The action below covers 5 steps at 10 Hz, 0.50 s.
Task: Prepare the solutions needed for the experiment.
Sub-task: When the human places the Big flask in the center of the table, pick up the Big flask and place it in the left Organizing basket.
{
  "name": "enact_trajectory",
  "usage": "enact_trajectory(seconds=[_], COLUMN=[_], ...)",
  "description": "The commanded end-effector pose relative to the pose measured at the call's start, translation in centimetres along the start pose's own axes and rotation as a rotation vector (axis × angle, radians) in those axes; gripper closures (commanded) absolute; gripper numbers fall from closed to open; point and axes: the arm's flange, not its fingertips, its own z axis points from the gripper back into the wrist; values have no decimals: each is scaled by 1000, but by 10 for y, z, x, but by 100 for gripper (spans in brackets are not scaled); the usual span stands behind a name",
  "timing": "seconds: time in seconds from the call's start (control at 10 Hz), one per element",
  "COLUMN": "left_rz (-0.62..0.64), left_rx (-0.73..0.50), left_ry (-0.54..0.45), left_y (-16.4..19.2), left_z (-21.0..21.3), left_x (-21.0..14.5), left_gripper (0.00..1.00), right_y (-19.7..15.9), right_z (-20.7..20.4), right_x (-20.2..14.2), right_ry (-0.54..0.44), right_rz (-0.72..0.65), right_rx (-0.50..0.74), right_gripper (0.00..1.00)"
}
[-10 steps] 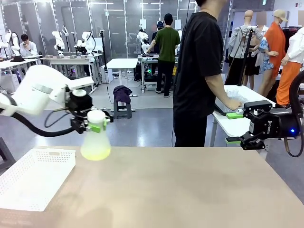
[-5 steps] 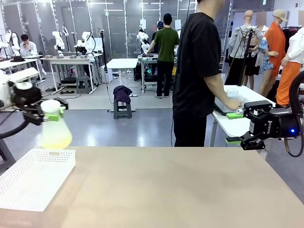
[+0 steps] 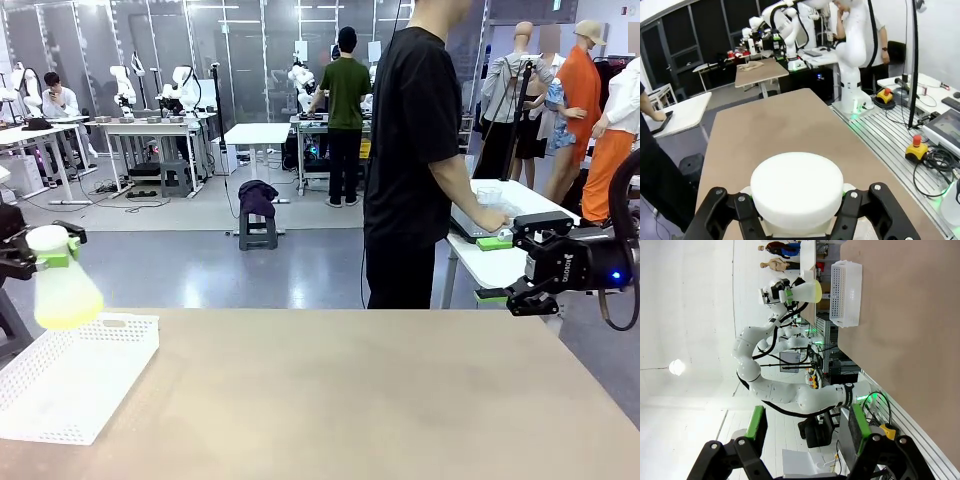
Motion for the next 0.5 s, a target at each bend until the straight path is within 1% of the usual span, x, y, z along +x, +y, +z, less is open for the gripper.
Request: enact_trajectory(seconds=[0.0, 0.2, 0.4], left_rz=[-10, 24, 35], left_rx=[25, 9, -3], left_ry=[-114, -161, -178], left_y=[2, 3, 4], left_z=[21, 33, 31], left_x=[-16, -50, -75], left_gripper=[100, 100, 100], right_y=[2, 2, 2], right_z=[1, 1, 1], right_x=[0, 0, 0], right_ry=[-2, -2, -2], right_rz=[10, 10, 10], right_rx=[12, 12, 12], right_gripper=[17, 17, 17])
